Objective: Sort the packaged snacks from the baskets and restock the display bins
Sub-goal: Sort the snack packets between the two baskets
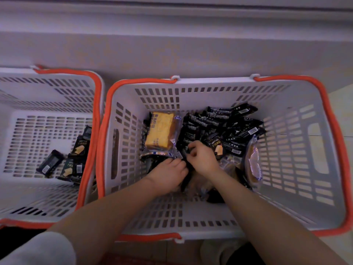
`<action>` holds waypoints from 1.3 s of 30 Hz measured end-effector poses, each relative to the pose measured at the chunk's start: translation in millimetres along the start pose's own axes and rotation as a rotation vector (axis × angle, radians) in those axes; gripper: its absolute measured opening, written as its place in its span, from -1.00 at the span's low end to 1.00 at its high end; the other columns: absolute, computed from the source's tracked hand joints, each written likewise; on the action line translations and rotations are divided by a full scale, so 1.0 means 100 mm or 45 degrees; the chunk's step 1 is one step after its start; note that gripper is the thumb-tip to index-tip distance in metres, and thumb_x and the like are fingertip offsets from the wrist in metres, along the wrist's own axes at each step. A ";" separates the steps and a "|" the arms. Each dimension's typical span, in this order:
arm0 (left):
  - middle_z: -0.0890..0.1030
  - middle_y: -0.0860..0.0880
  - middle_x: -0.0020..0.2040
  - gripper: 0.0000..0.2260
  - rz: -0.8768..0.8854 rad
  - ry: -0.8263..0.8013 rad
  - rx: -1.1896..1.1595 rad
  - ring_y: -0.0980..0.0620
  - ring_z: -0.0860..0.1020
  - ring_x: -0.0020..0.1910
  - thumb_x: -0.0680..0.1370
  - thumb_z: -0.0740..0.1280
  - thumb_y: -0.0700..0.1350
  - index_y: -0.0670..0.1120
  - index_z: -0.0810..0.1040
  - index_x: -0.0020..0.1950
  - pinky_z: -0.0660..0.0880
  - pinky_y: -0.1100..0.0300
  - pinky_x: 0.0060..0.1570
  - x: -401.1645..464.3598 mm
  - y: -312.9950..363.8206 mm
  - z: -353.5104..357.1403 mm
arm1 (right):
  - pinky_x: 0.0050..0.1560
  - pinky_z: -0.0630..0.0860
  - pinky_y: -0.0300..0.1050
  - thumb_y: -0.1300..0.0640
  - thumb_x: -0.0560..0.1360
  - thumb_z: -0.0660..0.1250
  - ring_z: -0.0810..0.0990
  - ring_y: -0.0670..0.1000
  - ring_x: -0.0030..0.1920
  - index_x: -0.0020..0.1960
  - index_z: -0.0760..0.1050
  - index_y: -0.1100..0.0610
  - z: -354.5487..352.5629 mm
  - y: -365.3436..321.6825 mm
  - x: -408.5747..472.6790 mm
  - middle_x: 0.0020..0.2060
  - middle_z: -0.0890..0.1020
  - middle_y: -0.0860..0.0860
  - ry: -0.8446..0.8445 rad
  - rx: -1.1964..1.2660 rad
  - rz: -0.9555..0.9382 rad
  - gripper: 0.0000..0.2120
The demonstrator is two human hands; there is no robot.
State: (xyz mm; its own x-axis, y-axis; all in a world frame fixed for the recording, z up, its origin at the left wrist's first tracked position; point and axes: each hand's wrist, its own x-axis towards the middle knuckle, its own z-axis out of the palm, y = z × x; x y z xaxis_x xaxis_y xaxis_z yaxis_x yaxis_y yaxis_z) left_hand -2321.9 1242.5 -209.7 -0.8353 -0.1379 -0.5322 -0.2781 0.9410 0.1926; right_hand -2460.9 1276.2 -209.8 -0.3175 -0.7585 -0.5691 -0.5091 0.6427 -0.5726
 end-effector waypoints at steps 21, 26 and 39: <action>0.39 -0.15 0.27 -0.49 -0.306 0.254 0.033 -0.13 0.40 0.25 0.59 0.13 0.10 -0.16 0.20 0.44 0.38 0.02 0.15 0.78 -0.54 -0.95 | 0.24 0.21 0.01 0.09 0.51 0.26 0.27 0.16 0.30 0.25 0.32 0.16 -0.78 0.25 0.46 0.27 0.34 0.13 0.379 -0.989 -0.337 -0.65; 0.31 -0.13 0.27 -0.46 -0.189 0.205 0.132 -0.10 0.29 0.29 0.53 0.24 0.15 -0.13 0.29 0.40 0.28 0.05 0.25 0.87 -0.63 -0.94 | 0.28 0.26 -0.01 0.01 0.46 0.36 0.34 0.13 0.29 0.31 0.25 0.16 -0.81 0.33 0.51 0.27 0.39 0.11 0.249 -0.827 -0.372 -0.48; 0.39 -0.14 0.30 -0.39 -0.102 0.100 0.119 -0.11 0.39 0.25 0.52 0.30 0.09 -0.11 0.16 0.46 0.36 0.09 0.18 0.75 -0.55 -0.86 | -0.12 0.42 -0.12 0.06 0.49 0.35 0.55 0.10 0.04 0.23 0.32 0.15 -0.82 0.56 0.17 0.01 0.58 0.05 0.379 0.017 -0.020 -0.61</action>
State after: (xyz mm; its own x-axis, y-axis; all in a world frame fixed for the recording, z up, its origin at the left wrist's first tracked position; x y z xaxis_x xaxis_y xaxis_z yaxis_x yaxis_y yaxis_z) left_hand -2410.4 1153.9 -189.6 -0.8479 -0.2342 -0.4756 -0.3030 0.9502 0.0724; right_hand -2560.6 1290.3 -203.1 -0.5311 -0.7654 -0.3634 -0.5059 0.6305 -0.5887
